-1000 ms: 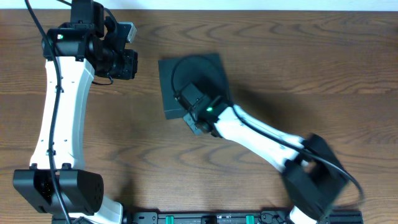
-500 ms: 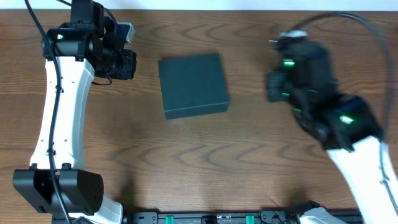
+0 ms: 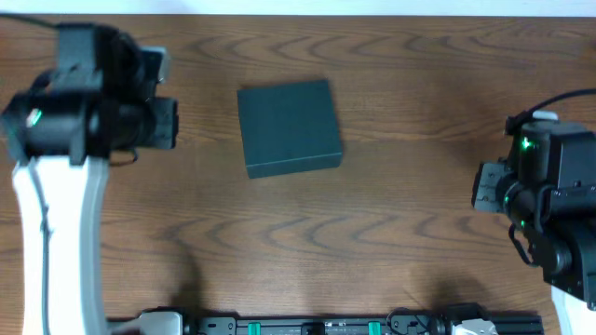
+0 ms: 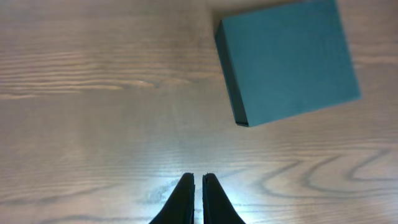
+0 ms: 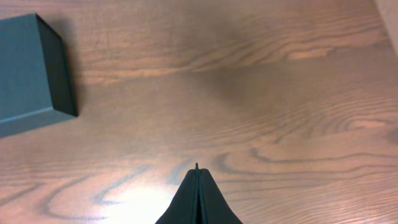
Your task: Pack container
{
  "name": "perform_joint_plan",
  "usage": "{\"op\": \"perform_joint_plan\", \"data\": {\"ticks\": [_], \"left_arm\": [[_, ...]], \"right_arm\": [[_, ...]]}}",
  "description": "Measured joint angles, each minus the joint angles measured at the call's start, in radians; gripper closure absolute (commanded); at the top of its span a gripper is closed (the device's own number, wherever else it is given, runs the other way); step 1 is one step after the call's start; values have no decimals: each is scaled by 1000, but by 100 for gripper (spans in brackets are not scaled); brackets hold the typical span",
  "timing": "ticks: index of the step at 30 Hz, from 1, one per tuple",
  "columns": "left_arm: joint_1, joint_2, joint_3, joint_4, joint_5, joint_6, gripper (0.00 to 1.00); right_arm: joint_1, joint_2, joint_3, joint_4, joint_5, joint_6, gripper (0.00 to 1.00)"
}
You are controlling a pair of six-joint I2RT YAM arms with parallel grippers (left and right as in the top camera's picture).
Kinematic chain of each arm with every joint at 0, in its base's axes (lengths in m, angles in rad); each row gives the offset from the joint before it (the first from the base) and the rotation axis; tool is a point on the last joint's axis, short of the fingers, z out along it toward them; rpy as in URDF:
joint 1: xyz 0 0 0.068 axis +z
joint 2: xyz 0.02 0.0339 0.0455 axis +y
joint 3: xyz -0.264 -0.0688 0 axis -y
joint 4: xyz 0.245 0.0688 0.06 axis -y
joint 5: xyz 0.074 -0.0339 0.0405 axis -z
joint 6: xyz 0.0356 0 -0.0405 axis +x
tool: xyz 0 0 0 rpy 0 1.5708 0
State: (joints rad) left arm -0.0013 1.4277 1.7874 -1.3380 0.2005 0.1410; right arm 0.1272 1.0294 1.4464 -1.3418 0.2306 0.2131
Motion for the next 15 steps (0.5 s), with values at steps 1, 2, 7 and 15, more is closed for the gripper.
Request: {"op": "perform_joint_plan", "data": {"ticks": [1, 2, 7, 15], "left_arm": [[2, -42, -2, -3, -3, -5, 94], [6, -78, -9, -3, -3, -6, 94], [13, -333, -157, -31, -5, -24, 94], [13, -763, -512, 10, 35, -129, 94]], "right_arm": [[0, -14, -18, 1, -6, 5, 99], [0, -28, -36, 1, -10, 8, 99], [0, -164, -155, 4, -58, 23, 94], [0, -367, -370, 145, -160, 72, 58]]}}
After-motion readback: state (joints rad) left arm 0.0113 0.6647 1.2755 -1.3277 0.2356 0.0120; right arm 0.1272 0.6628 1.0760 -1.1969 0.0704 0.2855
